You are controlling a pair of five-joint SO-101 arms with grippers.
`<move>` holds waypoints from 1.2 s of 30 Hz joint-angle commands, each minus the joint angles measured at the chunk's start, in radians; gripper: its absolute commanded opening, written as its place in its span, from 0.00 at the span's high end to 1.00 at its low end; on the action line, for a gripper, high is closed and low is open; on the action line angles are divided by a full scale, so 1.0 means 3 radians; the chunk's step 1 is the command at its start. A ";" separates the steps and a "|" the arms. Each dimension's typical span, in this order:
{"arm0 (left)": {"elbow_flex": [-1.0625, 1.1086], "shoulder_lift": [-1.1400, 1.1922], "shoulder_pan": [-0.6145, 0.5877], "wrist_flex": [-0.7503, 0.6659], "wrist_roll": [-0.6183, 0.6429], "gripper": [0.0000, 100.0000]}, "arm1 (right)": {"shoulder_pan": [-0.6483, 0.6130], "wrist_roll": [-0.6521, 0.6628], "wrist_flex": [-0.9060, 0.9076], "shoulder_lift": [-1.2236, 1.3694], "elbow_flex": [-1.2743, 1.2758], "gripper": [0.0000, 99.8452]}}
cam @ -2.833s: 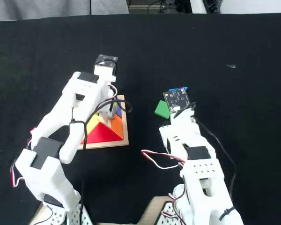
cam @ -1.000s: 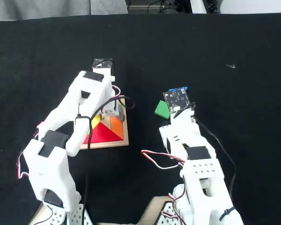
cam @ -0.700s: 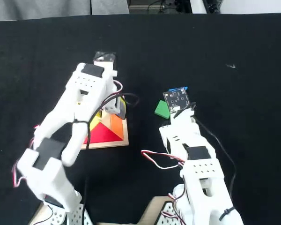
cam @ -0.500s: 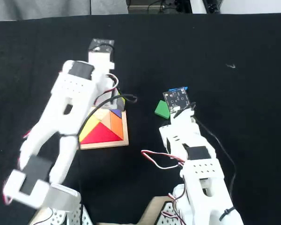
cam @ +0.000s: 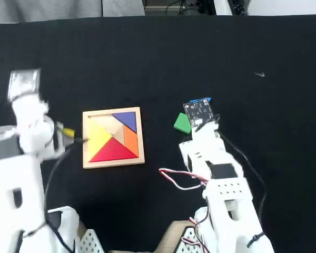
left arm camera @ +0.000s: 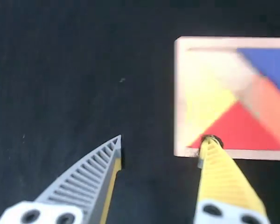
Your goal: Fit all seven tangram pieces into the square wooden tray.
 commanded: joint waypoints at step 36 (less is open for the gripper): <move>0.2902 -0.3089 -0.0616 -0.0706 -0.0031 0.73 | -0.0767 0.1181 0.1181 0.0396 -0.1005 0.81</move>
